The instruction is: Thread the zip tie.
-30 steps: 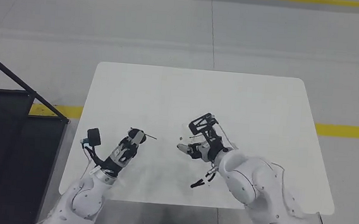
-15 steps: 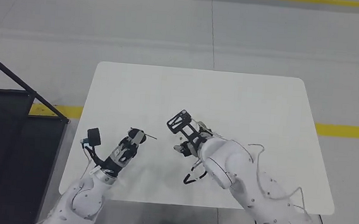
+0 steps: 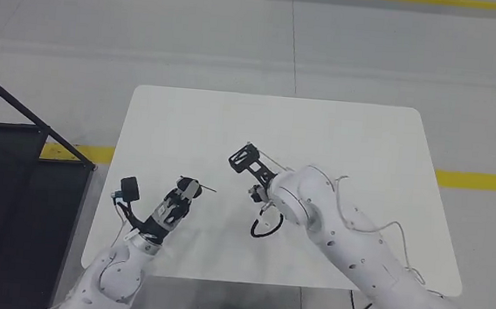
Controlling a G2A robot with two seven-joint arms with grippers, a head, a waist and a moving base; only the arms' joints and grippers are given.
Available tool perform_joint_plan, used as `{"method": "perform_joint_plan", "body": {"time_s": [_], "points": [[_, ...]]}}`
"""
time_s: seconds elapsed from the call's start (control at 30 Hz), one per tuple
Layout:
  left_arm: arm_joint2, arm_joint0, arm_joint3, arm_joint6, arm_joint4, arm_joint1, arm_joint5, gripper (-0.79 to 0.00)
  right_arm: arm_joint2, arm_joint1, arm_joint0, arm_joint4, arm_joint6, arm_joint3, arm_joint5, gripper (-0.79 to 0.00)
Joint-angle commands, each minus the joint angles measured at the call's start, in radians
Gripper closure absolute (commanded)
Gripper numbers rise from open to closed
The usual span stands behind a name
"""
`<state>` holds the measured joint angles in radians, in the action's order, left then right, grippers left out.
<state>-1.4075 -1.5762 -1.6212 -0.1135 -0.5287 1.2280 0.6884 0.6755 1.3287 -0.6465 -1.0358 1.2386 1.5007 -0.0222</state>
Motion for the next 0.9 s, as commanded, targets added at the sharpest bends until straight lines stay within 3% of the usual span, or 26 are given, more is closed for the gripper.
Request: {"method": "perform_joint_plan", "body": {"time_s": [0.0, 0.43, 0.87], "points": [[0.000, 0.000, 0.000, 0.000, 0.000, 0.000, 0.000, 0.000, 0.000, 0.004, 0.003, -0.001, 0.006, -0.011, -0.001, -0.323], [0.000, 0.000, 0.000, 0.000, 0.000, 0.000, 0.000, 0.000, 0.019, 0.013, -0.010, -0.013, 0.027, -0.027, 0.021, -0.305], [0.000, 0.000, 0.000, 0.000, 0.000, 0.000, 0.000, 0.000, 0.038, 0.023, -0.021, -0.022, 0.023, -0.033, 0.040, -0.132]]}}
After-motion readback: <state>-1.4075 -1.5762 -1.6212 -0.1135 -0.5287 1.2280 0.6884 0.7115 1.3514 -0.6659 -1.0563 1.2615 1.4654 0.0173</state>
